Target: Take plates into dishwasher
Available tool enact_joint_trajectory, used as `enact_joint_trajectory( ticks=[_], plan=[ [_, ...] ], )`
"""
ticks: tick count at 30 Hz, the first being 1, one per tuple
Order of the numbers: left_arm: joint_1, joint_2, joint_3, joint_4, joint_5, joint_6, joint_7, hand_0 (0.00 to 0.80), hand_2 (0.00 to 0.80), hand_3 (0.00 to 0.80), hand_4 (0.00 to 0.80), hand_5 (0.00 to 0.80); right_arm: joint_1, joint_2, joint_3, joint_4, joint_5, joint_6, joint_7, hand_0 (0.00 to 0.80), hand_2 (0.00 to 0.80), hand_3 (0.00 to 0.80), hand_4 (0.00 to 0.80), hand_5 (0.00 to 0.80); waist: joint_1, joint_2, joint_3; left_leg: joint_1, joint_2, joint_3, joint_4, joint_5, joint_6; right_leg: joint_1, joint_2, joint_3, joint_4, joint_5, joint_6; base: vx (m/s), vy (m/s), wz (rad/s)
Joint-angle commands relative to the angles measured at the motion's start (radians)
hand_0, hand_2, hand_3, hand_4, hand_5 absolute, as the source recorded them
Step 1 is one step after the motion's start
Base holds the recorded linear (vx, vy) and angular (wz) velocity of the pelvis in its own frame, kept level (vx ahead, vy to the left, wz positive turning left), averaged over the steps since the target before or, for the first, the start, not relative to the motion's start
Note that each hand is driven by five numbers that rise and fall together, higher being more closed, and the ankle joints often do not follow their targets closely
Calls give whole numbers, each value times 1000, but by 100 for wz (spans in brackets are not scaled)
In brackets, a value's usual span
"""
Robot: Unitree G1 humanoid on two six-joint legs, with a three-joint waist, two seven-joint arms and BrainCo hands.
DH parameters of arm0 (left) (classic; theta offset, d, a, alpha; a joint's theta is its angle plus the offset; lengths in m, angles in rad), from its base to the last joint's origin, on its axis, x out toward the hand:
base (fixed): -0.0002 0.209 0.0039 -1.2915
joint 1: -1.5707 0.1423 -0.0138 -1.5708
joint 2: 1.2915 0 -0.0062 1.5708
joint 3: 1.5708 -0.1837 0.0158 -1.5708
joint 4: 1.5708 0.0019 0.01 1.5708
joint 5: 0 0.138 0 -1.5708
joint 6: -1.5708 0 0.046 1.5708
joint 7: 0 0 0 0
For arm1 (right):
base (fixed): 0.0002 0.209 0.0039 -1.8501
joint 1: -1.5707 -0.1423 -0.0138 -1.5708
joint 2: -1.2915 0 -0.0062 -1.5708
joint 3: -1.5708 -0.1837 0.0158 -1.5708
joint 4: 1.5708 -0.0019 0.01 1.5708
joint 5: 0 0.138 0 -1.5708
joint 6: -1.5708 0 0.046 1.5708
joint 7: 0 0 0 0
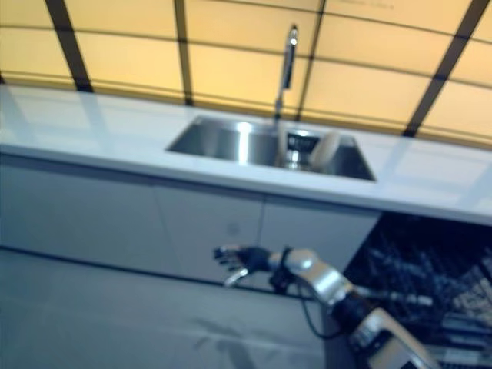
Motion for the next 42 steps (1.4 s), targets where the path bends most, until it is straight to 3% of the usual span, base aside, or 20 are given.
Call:
enact_joint_trajectory(
  ticks=[1, 3, 5, 6, 7, 8, 9, 11, 12, 14, 16, 19, 24, 31, 36, 42],
  plan=[
    [-11, 37, -67, 56, 60, -13, -20, 0, 0, 0, 0, 0, -14, -15, -22, -69, 19, -55, -7, 0, 0, 0, 0, 0, -28, 16, -46, -1, 35, -80, -73, 75, -32, -91, -138, 33, 277, 407, 118, 381, 209, -10],
    [-20, 43, -70, 51, 67, -10, -20, 0, 0, 0, 0, 0, -25, -3, -2, -64, 42, -43, -24, 0, 0, 0, 0, 0, -65, 35, -40, 86, 22, -107, -102, 62, -33, -261, -135, 1, 289, 441, 100, 472, 132, 26],
    [-25, 44, -76, 44, 81, -3, -27, 0, 0, 0, 0, 0, -39, 5, 11, -67, 41, -25, -34, 0, 0, 0, 0, 0, -103, 50, -32, 161, 24, -142, -153, 64, -41, -360, -102, -34, 147, 384, 75, 365, -35, 22],
    [-25, 44, -75, 44, 82, -3, -27, 0, 0, 0, 0, 0, -38, 6, 12, -67, 41, -24, -34, 0, 0, 0, 0, 0, -106, 51, -29, 167, 24, -145, -156, 63, -42, -354, -103, -38, 147, 380, 75, 502, -175, 7],
    [-33, 42, -91, 35, 116, -5, -30, 0, 0, 0, 0, 0, -39, -7, 20, -92, 65, -4, -69, 0, 0, 0, 0, 0, -159, 34, -17, 245, -6, -211, -183, 19, -35, -451, -85, -41, -90, 456, 102, 640, -230, 44],
    [-38, 40, -101, 27, 110, -4, -21, 0, 0, 0, 0, 0, -43, -29, 19, -116, 86, 9, -81, 0, 0, 0, 0, 0, -196, 15, -11, 287, -32, -257, -184, -13, -28, -533, -74, -29, -231, 544, 135, 722, -244, 89],
    [-39, 34, -102, 24, 101, -4, -11, 0, 0, 0, 0, 0, -45, -42, 18, -129, 92, 15, -82, 0, 0, 0, 0, 0, -206, 28, -7, 306, -21, -272, -177, -39, -24, -533, -54, -30, -262, 554, 138, 410, -149, 95],
    [-45, 27, -103, 13, 78, 10, 8, 0, 0, 0, 0, 0, -63, -68, 6, -143, 96, 25, -69, 0, 0, 0, 0, 0, -221, 26, 0, 339, -5, -284, -157, -81, -22, -561, -56, -39, -236, 554, 124, 185, -157, 75],
    [-45, 27, -93, 15, 59, 11, 20, 0, 0, 0, 0, 0, -80, -55, -8, -128, 81, 25, -48, 0, 0, 0, 0, 0, -209, 8, 9, 322, -11, -258, -111, -118, -10, -528, -72, -52, -158, 507, 112, 162, -219, 51],
    [-37, 30, -55, 21, 46, 14, 31, 0, 0, 0, 0, 0, -97, -55, -15, -133, 96, 52, -58, 0, 0, 0, 0, 0, -211, 2, 2, 337, 2, -242, -89, -137, -17, -488, -70, -37, -137, 484, 104, 162, -150, 52],
    [-31, 32, -30, 25, 34, 50, 24, 0, 0, 0, 0, 0, -124, -55, -20, -114, 89, 64, -68, 0, 0, 0, 0, 0, -217, 16, -14, 399, 56, -209, -139, -132, -49, -445, -66, -55, -152, 466, 96, 214, -104, 64],
    [-29, 16, -31, 47, 62, 48, 22, 0, 0, 0, 0, 0, -132, -92, -75, -79, 116, 27, -83, 0, 0, 0, 0, 0, -223, 15, -39, 429, 74, -200, -207, -113, -68, -381, -49, -56, -224, 461, 83, 160, -57, 31],
    [-1, 2, -23, 58, 63, 20, 23, 0, 0, 0, 0, 0, -160, -185, -224, -46, 245, -13, -121, 0, 0, 0, 0, 0, -228, 25, -60, 421, 93, -148, -240, -93, -97, -328, -56, -55, -247, 432, 93, 70, 27, -22],
    [13, 23, -3, 65, 58, 9, 8, 0, 0, 0, 0, 0, -184, -271, -378, 6, 314, -68, -189, 0, 0, 0, 0, 0, -248, 33, -66, 424, 101, -133, -242, -102, -104, -354, -71, -45, -210, 420, 113, 69, 23, -14],
    [31, 28, -8, 86, 55, -12, -7, 0, 0, 0, 0, 0, -219, -383, -441, 158, 362, -98, -253, 0, 0, 0, 0, 0, -255, 28, -68, 422, 95, -128, -243, -106, -99, -368, -73, -47, -189, 415, 116, 88, -5, -9],
    [39, 31, -24, 88, 56, -25, -13, 0, 0, 0, 0, 0, -231, -439, -453, 248, 356, -106, -298, 0, 0, 0, 0, 0, -256, 29, -63, 426, 89, -123, -242, -109, -95, -371, -74, -47, -175, 412, 117, 99, -28, -1]
  ],
)
